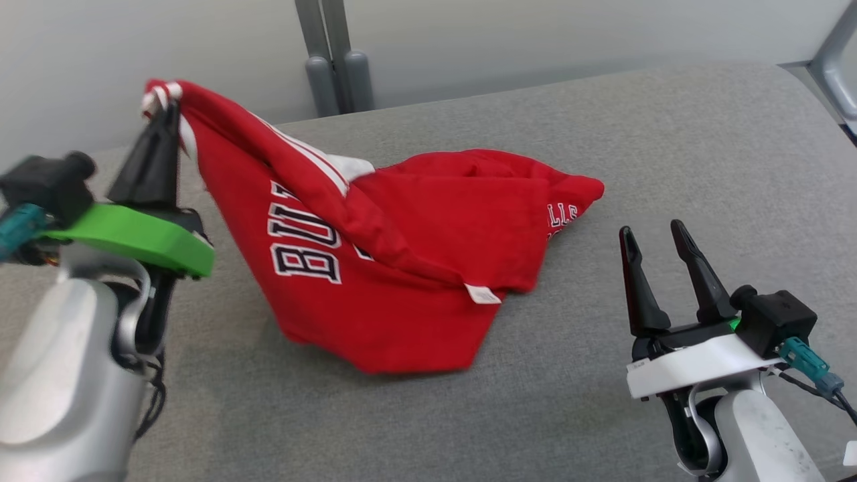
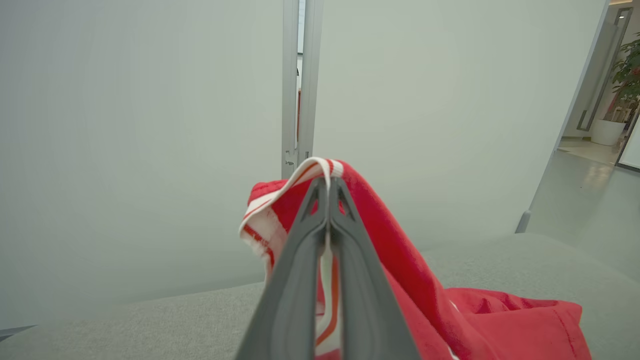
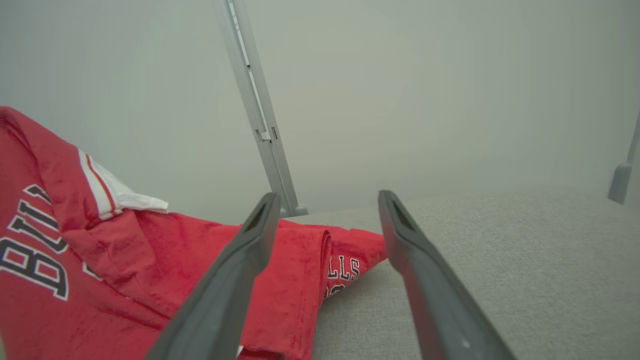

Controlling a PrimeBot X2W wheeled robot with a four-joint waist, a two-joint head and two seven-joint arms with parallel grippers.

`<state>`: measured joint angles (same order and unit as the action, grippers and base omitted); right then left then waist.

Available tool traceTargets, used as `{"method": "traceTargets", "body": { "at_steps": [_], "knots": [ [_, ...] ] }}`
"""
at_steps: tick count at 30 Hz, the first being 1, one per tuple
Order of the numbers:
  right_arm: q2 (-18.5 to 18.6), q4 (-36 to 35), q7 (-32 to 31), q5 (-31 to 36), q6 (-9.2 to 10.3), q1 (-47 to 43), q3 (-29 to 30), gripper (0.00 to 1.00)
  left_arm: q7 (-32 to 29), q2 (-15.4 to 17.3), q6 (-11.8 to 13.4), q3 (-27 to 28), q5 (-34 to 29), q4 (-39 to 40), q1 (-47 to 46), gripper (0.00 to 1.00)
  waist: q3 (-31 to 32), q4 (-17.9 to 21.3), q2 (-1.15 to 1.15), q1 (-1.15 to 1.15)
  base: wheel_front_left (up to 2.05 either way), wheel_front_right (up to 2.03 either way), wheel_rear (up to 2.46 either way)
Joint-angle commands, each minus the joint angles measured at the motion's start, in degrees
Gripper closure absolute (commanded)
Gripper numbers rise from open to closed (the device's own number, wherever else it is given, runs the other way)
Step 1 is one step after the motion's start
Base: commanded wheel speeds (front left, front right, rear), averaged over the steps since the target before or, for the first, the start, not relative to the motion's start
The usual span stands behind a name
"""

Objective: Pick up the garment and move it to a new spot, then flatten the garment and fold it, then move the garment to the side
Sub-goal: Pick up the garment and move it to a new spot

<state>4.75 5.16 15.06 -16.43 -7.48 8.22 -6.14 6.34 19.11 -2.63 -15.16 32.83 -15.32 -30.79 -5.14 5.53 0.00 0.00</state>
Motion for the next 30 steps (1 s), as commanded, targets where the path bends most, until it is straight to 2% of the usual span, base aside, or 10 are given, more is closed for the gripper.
{"method": "traceTargets", "body": {
  "at_steps": [1, 5, 8, 16, 19, 22, 30],
  "knots": [
    [0.0, -0.1, 0.2, 0.3, -0.02, -0.9, 0.2, 0.00, -1.1, 1.7, 1.0, 0.9, 0.0, 2.5, -1.2, 1.00, 1.0, -2.5, 0.00, 0.00, 0.00, 0.00, 0.00],
    [-0.2, -0.1, 0.2, 0.2, -0.02, -0.9, -0.1, 0.00, -6.1, 6.7, 3.5, 4.1, -0.2, 10.6, -3.2, 1.00, 1.1, -5.1, 0.00, 0.00, 0.00, 0.00, 0.00],
    [-0.3, -0.3, 0.2, 0.1, -0.02, -0.5, -0.2, 0.00, -9.0, 10.0, 4.6, 6.8, 0.4, 13.7, -5.5, 1.00, 0.7, -6.7, 0.00, 0.00, 0.00, 0.00, 0.00],
    [-0.6, -0.3, 0.2, 0.3, -0.02, 0.4, -0.7, 0.00, -13.0, 15.7, 6.1, 11.1, 1.2, 11.3, -6.9, 1.00, -0.9, -9.0, 0.00, 0.00, 0.00, 0.00, 0.00],
    [-0.3, -0.3, 0.2, 0.0, -0.02, 0.7, -0.8, 0.00, -12.5, 15.9, 5.8, 11.6, 1.6, 7.3, -5.1, 1.00, -1.6, -9.4, 0.00, 0.00, 0.00, 0.00, 0.00],
    [0.1, -0.2, 0.2, -0.2, -0.02, 1.3, -1.2, 0.00, -11.4, 14.7, 5.1, 11.8, 2.8, 1.5, -2.9, 1.00, -2.3, -9.5, 0.00, 0.00, 0.00, 0.00, 0.00],
    [1.0, 0.0, 0.2, -0.6, -0.02, 2.7, -2.3, 0.00, -9.1, 10.0, 1.4, 9.4, 5.4, -19.1, 1.1, 1.00, -4.0, -9.0, 0.00, 0.00, 0.00, 0.00, 0.00]
  ]
}}
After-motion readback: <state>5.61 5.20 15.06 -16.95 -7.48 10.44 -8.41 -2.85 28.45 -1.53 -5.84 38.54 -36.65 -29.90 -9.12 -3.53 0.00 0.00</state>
